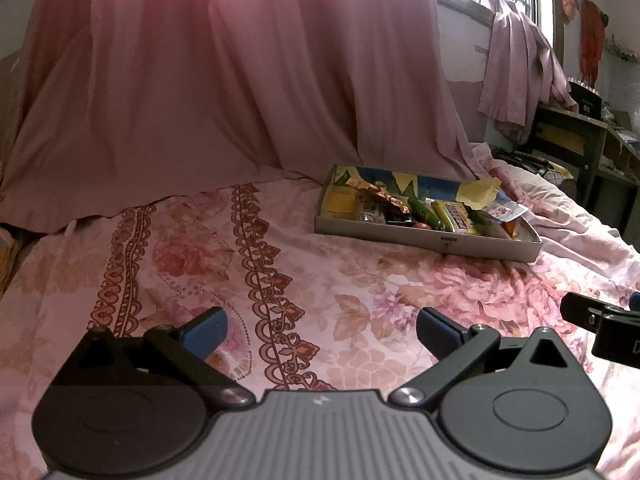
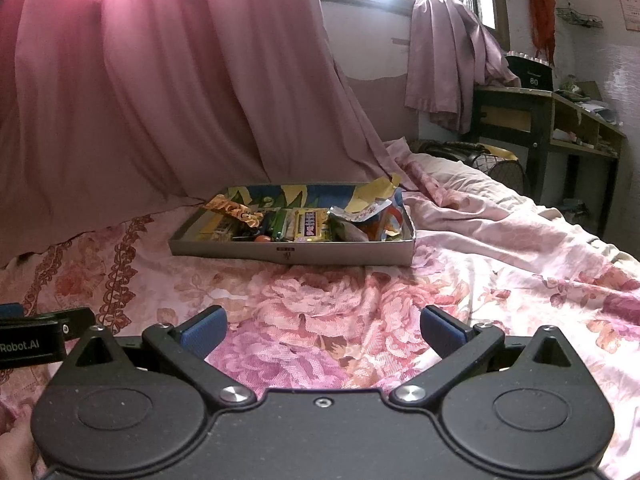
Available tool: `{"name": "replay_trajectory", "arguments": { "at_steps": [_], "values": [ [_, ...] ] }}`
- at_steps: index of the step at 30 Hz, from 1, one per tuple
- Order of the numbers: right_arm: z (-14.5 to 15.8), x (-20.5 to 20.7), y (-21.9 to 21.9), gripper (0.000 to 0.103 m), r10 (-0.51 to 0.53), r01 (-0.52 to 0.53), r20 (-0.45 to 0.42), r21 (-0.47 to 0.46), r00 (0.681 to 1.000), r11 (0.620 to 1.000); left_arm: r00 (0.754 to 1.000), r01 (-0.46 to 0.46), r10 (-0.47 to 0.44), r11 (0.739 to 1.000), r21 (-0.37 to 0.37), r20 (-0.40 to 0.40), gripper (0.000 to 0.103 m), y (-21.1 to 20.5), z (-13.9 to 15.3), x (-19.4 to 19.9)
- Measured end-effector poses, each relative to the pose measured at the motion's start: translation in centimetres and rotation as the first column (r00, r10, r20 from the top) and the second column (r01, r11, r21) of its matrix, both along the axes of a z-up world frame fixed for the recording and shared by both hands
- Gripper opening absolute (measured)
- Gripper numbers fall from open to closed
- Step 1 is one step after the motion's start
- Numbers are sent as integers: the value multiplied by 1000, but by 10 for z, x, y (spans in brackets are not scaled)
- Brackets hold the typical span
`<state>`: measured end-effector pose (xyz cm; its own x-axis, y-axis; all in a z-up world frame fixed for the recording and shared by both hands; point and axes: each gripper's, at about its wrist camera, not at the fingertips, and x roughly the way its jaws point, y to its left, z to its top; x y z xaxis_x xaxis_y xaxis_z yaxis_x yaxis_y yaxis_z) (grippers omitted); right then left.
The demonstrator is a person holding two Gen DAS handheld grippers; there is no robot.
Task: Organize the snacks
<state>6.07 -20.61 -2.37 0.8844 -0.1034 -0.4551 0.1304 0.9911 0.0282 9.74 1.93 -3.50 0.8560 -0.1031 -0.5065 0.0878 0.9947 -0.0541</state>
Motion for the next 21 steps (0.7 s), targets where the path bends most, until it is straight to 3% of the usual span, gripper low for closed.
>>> {"name": "replay_trajectory", "arguments": {
  "at_steps": [21],
  "values": [
    [0,1,0,102,0,0,-4,-1,1000,1000,1000,-1,1,1000,-3,-3,103,1,-1,0]
  ]
}}
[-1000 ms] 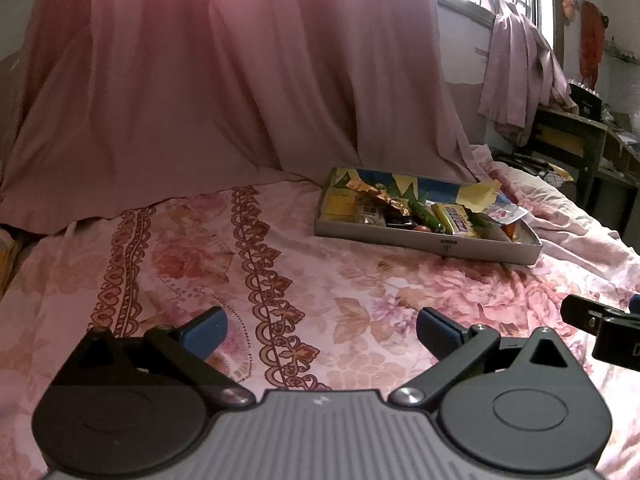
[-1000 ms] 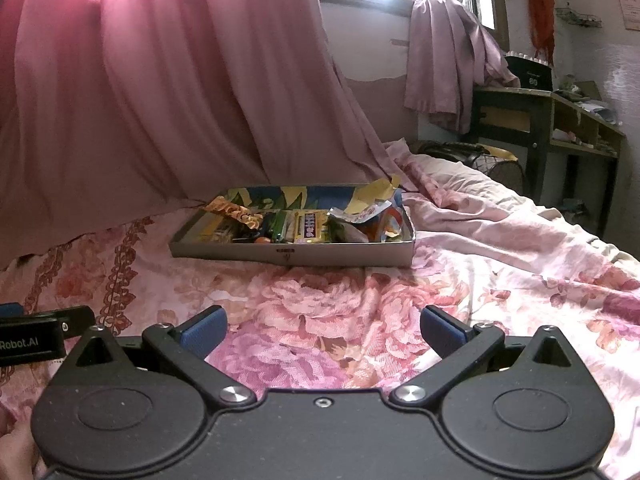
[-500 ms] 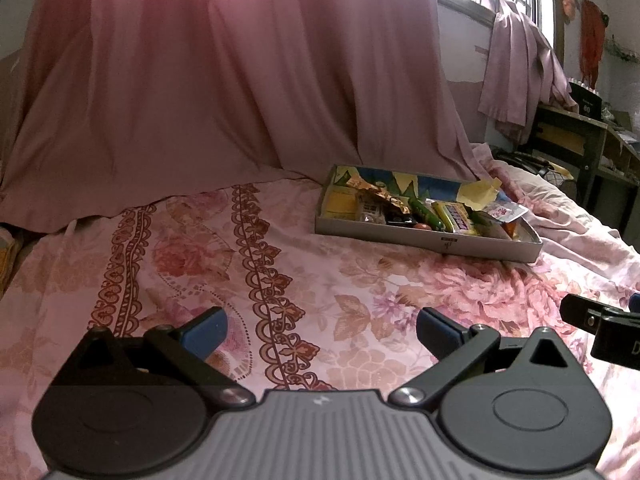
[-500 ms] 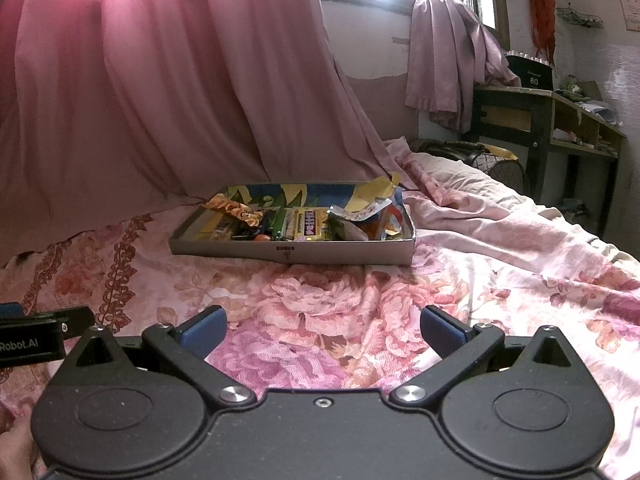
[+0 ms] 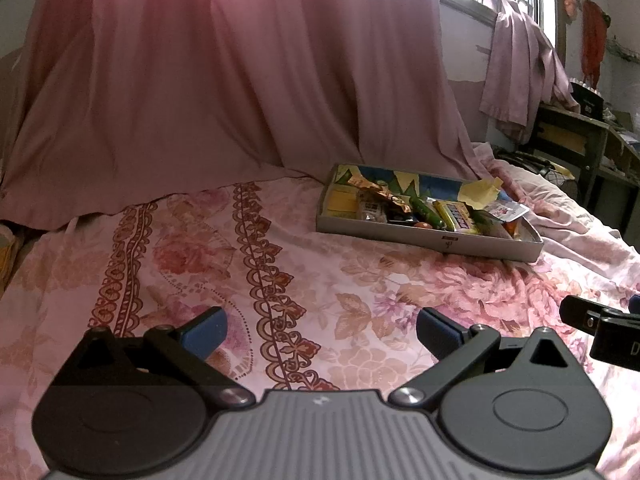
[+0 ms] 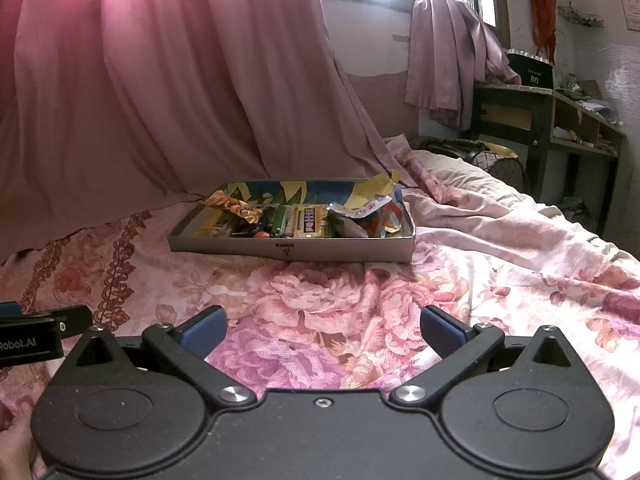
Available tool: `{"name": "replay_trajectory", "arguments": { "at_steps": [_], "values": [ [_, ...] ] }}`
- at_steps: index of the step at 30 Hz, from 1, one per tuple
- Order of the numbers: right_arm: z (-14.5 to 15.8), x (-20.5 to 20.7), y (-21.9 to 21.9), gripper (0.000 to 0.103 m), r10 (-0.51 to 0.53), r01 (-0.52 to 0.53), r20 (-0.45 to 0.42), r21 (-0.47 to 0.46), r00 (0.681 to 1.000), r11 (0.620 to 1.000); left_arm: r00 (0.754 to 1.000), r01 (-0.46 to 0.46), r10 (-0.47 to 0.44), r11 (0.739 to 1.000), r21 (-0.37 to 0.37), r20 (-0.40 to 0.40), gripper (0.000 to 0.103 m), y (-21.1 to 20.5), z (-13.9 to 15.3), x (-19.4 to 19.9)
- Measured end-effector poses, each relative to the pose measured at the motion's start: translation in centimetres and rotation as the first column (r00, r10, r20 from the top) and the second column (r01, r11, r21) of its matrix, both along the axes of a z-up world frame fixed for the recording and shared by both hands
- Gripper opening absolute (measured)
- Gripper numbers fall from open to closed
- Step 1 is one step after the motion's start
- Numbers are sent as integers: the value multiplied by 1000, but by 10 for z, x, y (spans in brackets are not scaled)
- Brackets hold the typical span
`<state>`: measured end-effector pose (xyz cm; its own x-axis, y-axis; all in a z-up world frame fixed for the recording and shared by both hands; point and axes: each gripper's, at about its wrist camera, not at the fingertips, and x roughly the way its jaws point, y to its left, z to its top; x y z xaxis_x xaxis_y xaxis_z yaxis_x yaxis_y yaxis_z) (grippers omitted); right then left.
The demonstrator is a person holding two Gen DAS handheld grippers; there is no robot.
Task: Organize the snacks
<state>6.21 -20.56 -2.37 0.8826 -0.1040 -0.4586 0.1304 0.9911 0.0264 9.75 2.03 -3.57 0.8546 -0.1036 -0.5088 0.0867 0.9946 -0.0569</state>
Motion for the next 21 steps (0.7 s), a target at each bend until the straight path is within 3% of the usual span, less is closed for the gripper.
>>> {"name": "replay_trajectory", "arguments": {
  "at_steps": [21],
  "values": [
    [-4,-2,-1,102,-1,1,-5,0,1000,1000,998,-38,38,999,-1,-43,103,7,-2,1]
  ]
}}
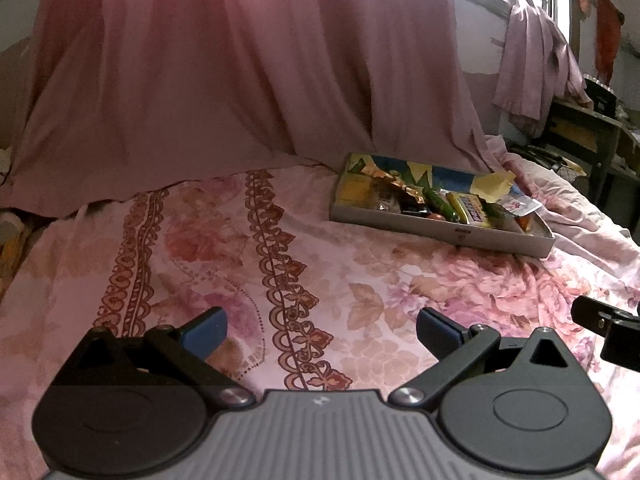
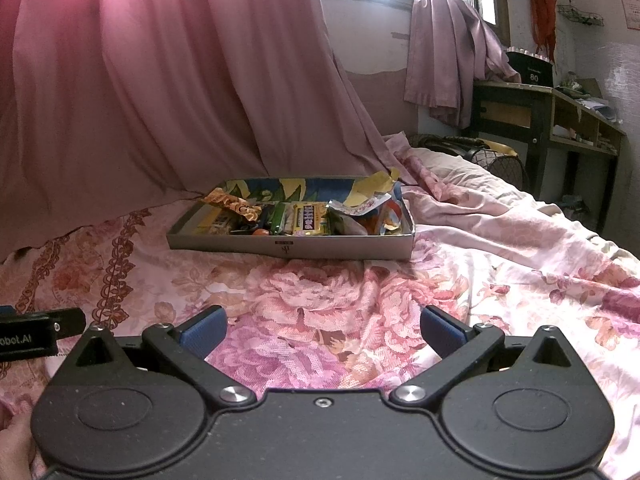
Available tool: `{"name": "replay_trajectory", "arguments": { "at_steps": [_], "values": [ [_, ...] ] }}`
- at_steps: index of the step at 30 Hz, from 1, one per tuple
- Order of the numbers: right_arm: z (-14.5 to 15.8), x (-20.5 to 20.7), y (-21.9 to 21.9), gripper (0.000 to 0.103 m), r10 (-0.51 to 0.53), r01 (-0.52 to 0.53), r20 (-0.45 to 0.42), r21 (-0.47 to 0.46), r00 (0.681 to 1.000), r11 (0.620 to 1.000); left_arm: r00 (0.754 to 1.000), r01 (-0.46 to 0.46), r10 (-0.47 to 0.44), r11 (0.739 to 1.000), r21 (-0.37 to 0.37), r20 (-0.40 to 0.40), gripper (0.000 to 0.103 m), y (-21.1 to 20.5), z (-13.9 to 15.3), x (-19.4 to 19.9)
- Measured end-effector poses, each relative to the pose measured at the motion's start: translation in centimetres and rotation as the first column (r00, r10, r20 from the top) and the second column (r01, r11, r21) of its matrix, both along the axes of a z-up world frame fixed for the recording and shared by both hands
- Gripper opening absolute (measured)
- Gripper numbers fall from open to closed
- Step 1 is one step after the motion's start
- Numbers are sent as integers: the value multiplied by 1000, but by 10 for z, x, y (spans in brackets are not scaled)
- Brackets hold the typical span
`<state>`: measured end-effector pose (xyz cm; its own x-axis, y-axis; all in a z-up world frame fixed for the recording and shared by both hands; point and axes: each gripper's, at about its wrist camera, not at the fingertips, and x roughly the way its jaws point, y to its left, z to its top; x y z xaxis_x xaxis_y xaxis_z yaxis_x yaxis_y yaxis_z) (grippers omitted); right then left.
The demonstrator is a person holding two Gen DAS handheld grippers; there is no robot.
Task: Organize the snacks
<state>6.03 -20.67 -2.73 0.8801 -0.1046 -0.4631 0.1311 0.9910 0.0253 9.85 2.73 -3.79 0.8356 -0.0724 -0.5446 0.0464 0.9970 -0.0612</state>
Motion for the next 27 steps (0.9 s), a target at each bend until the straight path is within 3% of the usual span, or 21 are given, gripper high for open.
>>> {"name": "replay_trajectory", "arguments": {
  "at_steps": [27],
  "values": [
    [-1,1,1,102,1,-1,-5,-2,1000,1000,1000,2,-2,999,-33,-1,103,1,4,0]
  ]
}}
